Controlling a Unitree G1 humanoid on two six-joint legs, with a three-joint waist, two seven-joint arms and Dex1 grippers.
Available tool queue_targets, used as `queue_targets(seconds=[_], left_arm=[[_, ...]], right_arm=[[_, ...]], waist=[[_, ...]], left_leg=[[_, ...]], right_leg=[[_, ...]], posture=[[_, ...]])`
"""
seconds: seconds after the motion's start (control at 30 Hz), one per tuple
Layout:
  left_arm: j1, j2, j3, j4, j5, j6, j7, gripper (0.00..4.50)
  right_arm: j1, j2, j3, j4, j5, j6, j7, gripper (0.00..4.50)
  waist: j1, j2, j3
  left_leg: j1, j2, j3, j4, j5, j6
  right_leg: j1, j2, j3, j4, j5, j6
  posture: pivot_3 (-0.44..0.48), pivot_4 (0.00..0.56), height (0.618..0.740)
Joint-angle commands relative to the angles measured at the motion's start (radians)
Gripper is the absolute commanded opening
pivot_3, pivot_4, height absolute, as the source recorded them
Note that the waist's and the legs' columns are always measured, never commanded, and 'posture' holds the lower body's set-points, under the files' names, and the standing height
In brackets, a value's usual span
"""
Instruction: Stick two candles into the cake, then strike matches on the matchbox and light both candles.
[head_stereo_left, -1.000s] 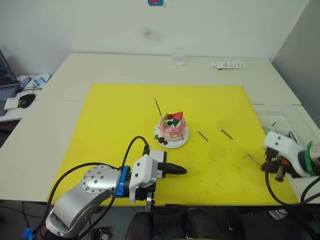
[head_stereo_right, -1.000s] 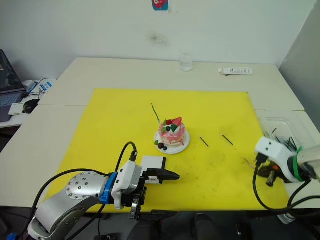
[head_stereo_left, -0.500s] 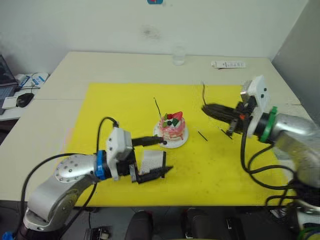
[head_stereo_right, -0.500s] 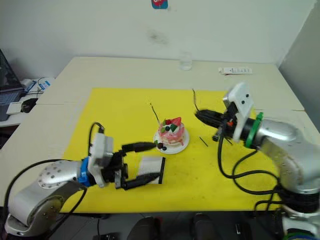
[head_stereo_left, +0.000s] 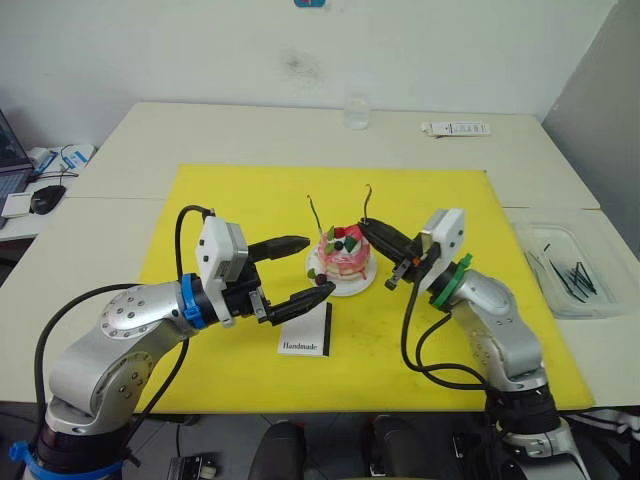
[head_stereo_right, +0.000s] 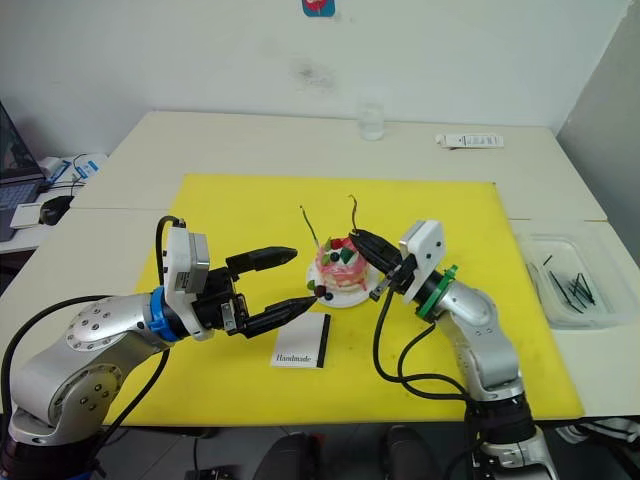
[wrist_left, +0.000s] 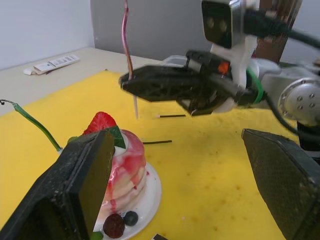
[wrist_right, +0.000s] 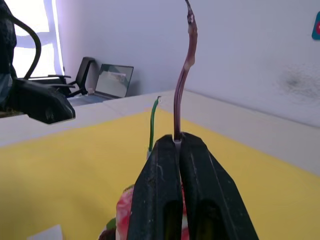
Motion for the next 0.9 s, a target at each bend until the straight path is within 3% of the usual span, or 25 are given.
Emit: queue_targets(seconds=[0.03, 0.27, 0.9], left_arm=[[-0.008, 0.02, 0.005, -0.008, -0.002, -0.008, -0.028, 4.5], [-0.024, 0.029, -0.011, 0.007, 0.011, -0.013, -0.053, 4.5], [-0.021, 0.051, -0.007, 0.02, 0.036, -0.023, -0.109, 4.5]], right_arm=[[-0.003, 0.005, -0.009, 0.015, -0.006, -0.078, -0.003, 0.07], [-0.029, 0.024, 0.001, 0.13, -0.037, -0.172, -0.011, 0.07], [-0.015, 0.031, 0.019, 0.217, -0.056, -0.249, -0.011, 0.07]], waist=[[0.0, 0.0, 0.0], [0.0, 0.0, 0.0], [0.0, 0.0, 0.0]], left_leg=[[0.0, 0.0, 0.0, 0.0, 0.0, 0.0], [0.0, 0.0, 0.001, 0.0, 0.0, 0.0], [0.0, 0.0, 0.001, 0.0, 0.0, 0.0]], right_leg=[[0.0, 0.0, 0.0, 0.0, 0.0, 0.0], [0.0, 0.0, 0.0, 0.0, 0.0, 0.0], [0.0, -0.001, 0.001, 0.0, 0.001, -0.001]], posture=[[0.0, 0.15, 0.74], [0.0, 0.15, 0.74], [0.0, 0.15, 0.74]])
